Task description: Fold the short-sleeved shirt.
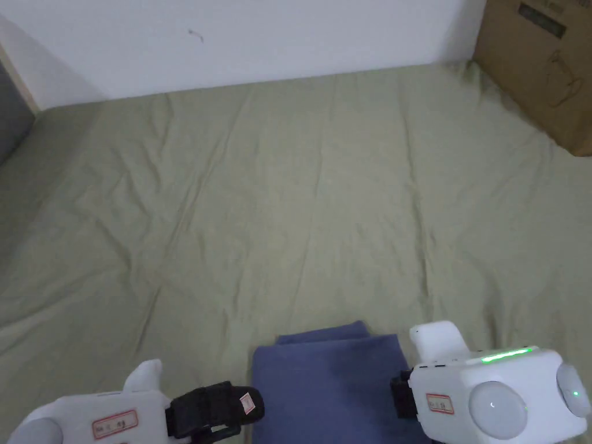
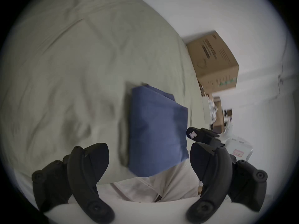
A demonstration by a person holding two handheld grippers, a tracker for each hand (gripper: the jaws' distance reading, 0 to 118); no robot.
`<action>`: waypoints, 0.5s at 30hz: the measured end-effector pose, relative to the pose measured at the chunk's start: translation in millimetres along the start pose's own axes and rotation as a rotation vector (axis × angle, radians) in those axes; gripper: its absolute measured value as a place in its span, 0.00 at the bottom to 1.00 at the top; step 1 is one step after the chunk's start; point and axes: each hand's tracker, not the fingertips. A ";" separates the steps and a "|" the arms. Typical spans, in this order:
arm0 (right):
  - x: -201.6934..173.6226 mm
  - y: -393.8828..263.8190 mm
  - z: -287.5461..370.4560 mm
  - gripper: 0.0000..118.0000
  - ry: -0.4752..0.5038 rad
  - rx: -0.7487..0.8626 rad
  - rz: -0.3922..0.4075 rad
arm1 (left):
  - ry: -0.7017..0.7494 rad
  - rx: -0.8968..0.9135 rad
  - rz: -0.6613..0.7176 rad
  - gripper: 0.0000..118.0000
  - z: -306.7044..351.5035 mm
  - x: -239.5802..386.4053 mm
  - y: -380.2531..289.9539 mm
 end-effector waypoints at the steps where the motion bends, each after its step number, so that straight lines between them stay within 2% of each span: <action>1: -3.3 1.1 -9.4 0.04 -0.014 -0.035 0.019 | -0.003 -0.006 0.026 0.90 -1.4 -8.7 1.0; 3: -4.8 0.3 -24.7 0.04 -0.068 -0.058 0.053 | 0.011 -0.014 0.041 0.90 -7.1 -20.6 2.4; 6: 2.6 4.6 -25.0 0.04 -0.034 -0.053 0.016 | -0.013 -0.048 0.050 0.90 -25.7 -29.4 4.6; 11: 21.2 15.4 -29.8 0.04 0.035 -0.072 -0.079 | -0.191 -0.072 0.111 0.90 -54.0 -36.8 16.2; 13: 24.3 15.3 -30.5 0.04 0.047 -0.070 -0.083 | -0.282 -0.101 0.153 0.90 -68.7 -45.9 21.5; 15: 25.9 12.7 -30.1 0.04 0.055 -0.066 -0.083 | -0.311 -0.107 0.199 0.90 -75.3 -47.4 25.2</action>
